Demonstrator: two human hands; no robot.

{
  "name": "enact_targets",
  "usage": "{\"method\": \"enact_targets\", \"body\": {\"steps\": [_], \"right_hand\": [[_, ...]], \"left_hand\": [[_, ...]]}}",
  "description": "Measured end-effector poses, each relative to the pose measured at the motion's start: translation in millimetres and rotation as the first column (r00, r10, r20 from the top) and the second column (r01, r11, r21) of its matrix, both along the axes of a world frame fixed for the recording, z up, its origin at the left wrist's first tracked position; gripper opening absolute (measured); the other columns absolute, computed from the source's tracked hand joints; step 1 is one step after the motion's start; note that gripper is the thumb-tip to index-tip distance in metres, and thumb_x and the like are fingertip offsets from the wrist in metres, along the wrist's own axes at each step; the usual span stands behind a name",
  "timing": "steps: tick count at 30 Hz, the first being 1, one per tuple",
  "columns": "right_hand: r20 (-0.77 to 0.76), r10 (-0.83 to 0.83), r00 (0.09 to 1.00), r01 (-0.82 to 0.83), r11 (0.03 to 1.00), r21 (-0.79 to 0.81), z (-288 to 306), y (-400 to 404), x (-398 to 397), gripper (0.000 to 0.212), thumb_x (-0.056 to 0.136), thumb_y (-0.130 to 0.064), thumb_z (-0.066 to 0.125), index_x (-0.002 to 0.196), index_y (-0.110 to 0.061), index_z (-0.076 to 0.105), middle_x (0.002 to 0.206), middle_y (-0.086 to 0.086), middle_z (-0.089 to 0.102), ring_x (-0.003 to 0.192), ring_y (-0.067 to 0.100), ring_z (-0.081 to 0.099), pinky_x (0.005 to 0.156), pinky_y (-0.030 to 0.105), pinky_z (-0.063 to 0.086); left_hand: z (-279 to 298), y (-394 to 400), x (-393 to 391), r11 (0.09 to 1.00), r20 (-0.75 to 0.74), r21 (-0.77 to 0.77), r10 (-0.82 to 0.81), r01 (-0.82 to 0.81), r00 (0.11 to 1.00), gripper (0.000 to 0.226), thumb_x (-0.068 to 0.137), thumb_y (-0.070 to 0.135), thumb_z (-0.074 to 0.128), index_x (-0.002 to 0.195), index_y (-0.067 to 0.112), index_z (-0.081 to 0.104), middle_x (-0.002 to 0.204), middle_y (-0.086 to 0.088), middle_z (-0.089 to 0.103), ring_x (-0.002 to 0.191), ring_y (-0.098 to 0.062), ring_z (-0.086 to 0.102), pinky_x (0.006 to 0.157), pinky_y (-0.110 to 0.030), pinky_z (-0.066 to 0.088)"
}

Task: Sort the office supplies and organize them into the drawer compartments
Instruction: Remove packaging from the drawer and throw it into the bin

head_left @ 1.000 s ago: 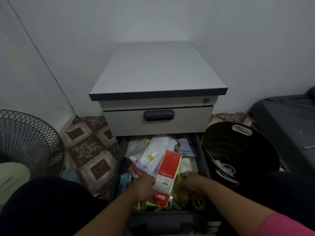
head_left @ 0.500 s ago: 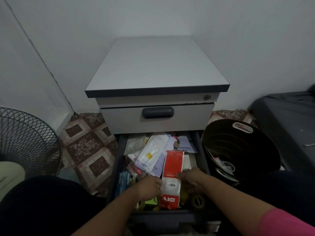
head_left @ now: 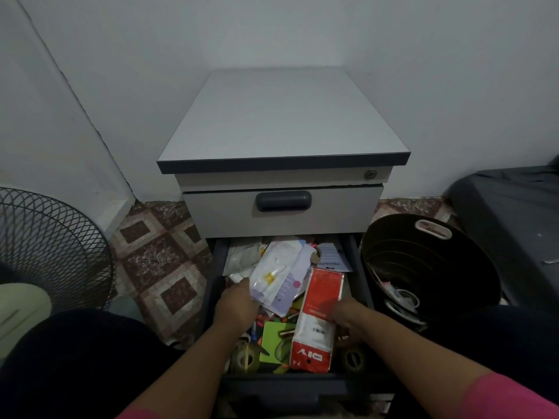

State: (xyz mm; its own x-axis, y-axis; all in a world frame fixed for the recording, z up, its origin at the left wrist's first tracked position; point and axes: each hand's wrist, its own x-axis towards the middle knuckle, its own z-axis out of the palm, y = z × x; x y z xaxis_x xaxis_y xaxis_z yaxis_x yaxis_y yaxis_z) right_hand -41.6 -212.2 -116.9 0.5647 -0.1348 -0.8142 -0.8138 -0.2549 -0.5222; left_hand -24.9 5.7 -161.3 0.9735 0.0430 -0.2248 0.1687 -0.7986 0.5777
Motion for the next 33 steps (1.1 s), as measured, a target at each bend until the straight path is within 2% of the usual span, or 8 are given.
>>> {"method": "enact_targets", "body": {"steps": [3, 8, 12, 17, 21, 24, 29, 33], "right_hand": [[0.008, -0.023, 1.0, 0.023, 1.0, 0.015, 1.0, -0.1, -1.3, 0.019, 0.091, -0.016, 0.057, 0.108, -0.007, 0.055, 0.109, 0.015, 0.063, 0.103, 0.031, 0.061, 0.093, 0.051, 0.05], [0.021, -0.012, 1.0, 0.011, 1.0, 0.02, -7.2, -1.6, -0.6, 0.026, 0.089, -0.007, 0.058, 0.114, -0.008, 0.053, 0.112, 0.016, 0.063, 0.104, 0.031, 0.061, 0.092, 0.049, 0.05], [0.043, 0.006, 0.999, -0.007, 1.0, 0.026, -8.6, -2.1, -0.6, 0.027, 0.09, -0.003, 0.056, 0.116, -0.007, 0.053, 0.11, 0.014, 0.065, 0.101, 0.029, 0.063, 0.078, 0.039, 0.053], [0.053, 0.034, 0.998, -0.035, 0.999, 0.023, -5.5, -2.0, -0.7, 0.028, 0.091, -0.003, 0.055, 0.119, -0.005, 0.052, 0.115, 0.016, 0.062, 0.104, 0.029, 0.061, 0.071, 0.034, 0.05], [0.059, 0.052, 0.997, -0.055, 0.998, 0.038, -2.4, -1.7, -3.1, 0.027, 0.092, -0.004, 0.054, 0.119, -0.005, 0.052, 0.111, 0.014, 0.064, 0.09, 0.024, 0.061, 0.063, 0.03, 0.048], [0.072, 0.071, 0.995, -0.074, 0.997, 0.036, 1.5, -1.2, -5.1, 0.015, 0.093, -0.004, 0.053, 0.107, -0.008, 0.054, 0.092, 0.007, 0.062, 0.075, 0.017, 0.058, 0.058, 0.027, 0.045], [0.073, 0.098, 0.992, -0.099, 0.995, 0.009, 3.3, -0.1, -5.0, 0.021, 0.093, -0.006, 0.053, 0.115, -0.007, 0.054, 0.103, 0.01, 0.064, 0.086, 0.021, 0.06, 0.065, 0.029, 0.048], [0.075, 0.095, 0.993, -0.094, 0.995, -0.021, 3.9, 1.9, -4.3, 0.024, 0.093, -0.009, 0.054, 0.117, -0.006, 0.056, 0.112, 0.013, 0.065, 0.097, 0.025, 0.062, 0.078, 0.035, 0.05]], "left_hand": [[10.0, -11.8, -0.1, 0.998, -0.021, 0.053, 0.037, -0.036, 0.999, 0.039, 0.089, 0.029, 0.06, 0.12, 0.007, 0.053, 0.116, -0.011, 0.059, 0.109, -0.028, 0.054, 0.087, -0.032, 0.047], [6.8, -21.1, 1.7, 0.993, -0.1, -0.025, 0.11, -0.113, 0.989, 0.054, 0.081, 0.035, 0.07, 0.123, 0.007, 0.051, 0.124, -0.014, 0.056, 0.114, -0.03, 0.052, 0.095, -0.04, 0.047], [6.4, -24.9, 0.8, 0.991, -0.096, 0.068, 0.121, -0.115, 0.988, 0.067, 0.081, 0.039, 0.07, 0.134, 0.011, 0.041, 0.13, -0.014, 0.049, 0.12, -0.032, 0.044, 0.097, -0.038, 0.043], [4.2, -33.6, 0.0, 0.988, -0.104, 0.06, 0.149, -0.144, 0.983, 0.063, 0.081, 0.041, 0.071, 0.128, 0.006, 0.046, 0.13, -0.014, 0.047, 0.119, -0.031, 0.043, 0.096, -0.037, 0.044], [4.8, -38.3, -3.2, 0.983, -0.134, 0.131, 0.147, -0.13, 0.98, 0.065, 0.085, 0.044, 0.066, 0.132, 0.005, 0.043, 0.133, -0.017, 0.038, 0.122, -0.031, 0.037, 0.097, -0.036, 0.041], [1.4, -39.5, -4.9, 0.986, -0.13, 0.12, 0.134, -0.118, 0.982, 0.061, 0.083, 0.045, 0.067, 0.129, 0.01, 0.048, 0.13, -0.015, 0.041, 0.12, -0.03, 0.038, 0.095, -0.037, 0.042], [-8.0, -47.2, -6.5, 0.995, -0.061, -0.083, 0.052, -0.057, 0.997, 0.071, 0.074, 0.036, 0.075, 0.137, 0.033, 0.042, 0.121, 0.0, 0.059, 0.11, -0.021, 0.052, 0.09, -0.039, 0.05], [-5.0, -53.8, -6.7, 0.923, -0.095, -0.364, 0.095, -0.123, 0.991, 0.049, 0.08, 0.005, 0.072, 0.126, 0.01, 0.054, 0.106, 0.0, 0.067, 0.092, -0.014, 0.062, 0.07, -0.017, 0.049]]}}
